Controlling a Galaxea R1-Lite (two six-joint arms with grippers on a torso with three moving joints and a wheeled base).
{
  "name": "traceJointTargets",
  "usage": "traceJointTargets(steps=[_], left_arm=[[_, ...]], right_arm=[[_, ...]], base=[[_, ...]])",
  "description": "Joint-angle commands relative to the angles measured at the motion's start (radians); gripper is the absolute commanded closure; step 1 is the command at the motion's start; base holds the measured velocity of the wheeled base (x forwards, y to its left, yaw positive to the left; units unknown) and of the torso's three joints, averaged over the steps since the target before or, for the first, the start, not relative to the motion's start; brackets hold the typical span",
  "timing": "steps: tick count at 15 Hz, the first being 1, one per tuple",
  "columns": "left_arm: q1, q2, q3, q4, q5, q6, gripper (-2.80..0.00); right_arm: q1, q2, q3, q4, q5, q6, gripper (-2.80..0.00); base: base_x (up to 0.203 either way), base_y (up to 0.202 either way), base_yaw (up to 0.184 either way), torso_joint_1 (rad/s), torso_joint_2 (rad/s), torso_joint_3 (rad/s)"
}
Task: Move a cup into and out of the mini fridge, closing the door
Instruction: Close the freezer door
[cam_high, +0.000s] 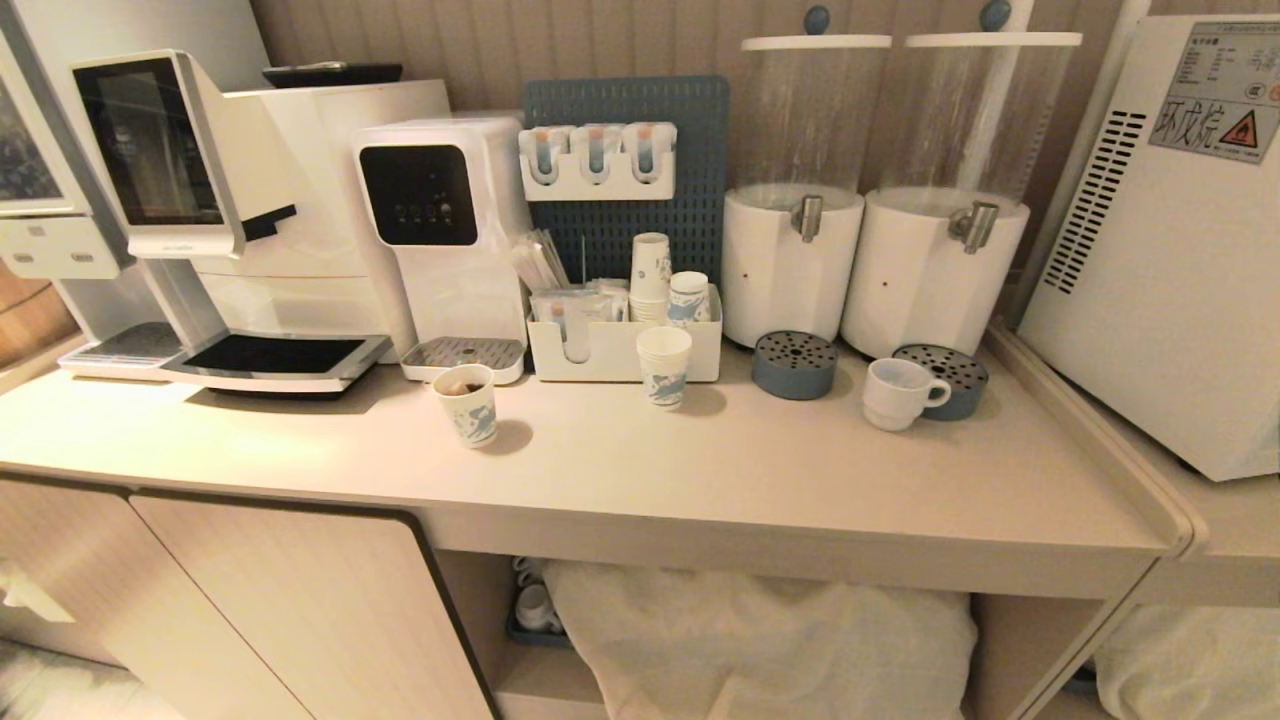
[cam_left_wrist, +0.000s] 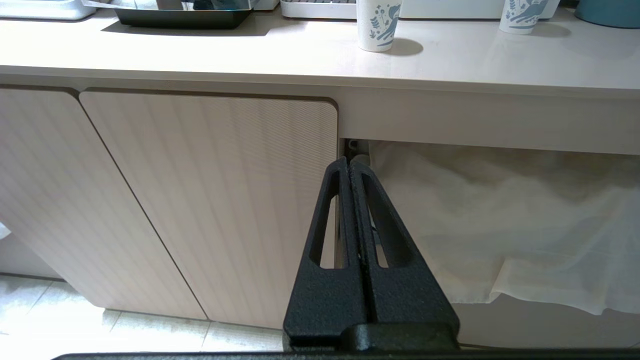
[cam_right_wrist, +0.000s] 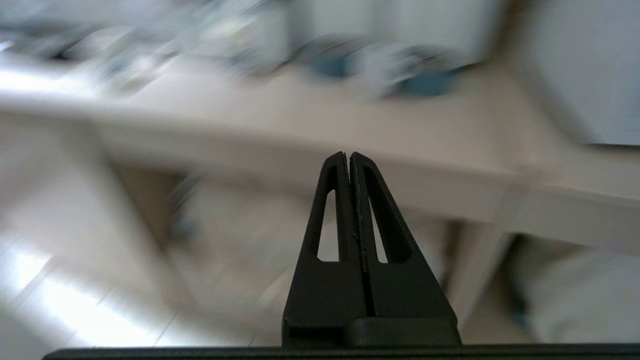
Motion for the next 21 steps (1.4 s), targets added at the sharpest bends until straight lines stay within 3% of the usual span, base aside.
traceJointTargets(steps=[1,3,5,9,18,21], left_arm=[[0.001,0.000,0.000,0.000,0.000,0.000,0.00],[0.001,0.000,0.000,0.000,0.000,0.000,0.00],[0.001,0.000,0.000,0.000,0.000,0.000,0.00],[0.001,0.000,0.000,0.000,0.000,0.000,0.00],[0.001,0.000,0.000,0.002,0.000,0.000,0.00],[0.001,0.000,0.000,0.000,0.000,0.000,0.00]], right_arm=[[-0.001,-0.043,0.105,-0.168,-0.093,0.007,0.00],[-0.002,-0.045,0.258,-0.360,-0.188,0.000,0.00],[-0.002,-0.046,0.390,-0.427,-0.224,-0.009,0.00],[-0.002,-0.046,0.381,-0.263,-0.145,-0.025,0.00],[-0.002,-0.044,0.381,-0.261,-0.150,-0.020,0.00],[-0.002,-0.045,0.381,-0.261,-0.150,-0.020,0.00]], base=[[0.000,0.000,0.000,0.000,0.00,0.000],[0.000,0.000,0.000,0.000,0.00,0.000],[0.000,0.000,0.000,0.000,0.00,0.000],[0.000,0.000,0.000,0.000,0.00,0.000],[0.000,0.000,0.000,0.000,0.00,0.000],[-0.141,0.000,0.000,0.000,0.00,0.005]])
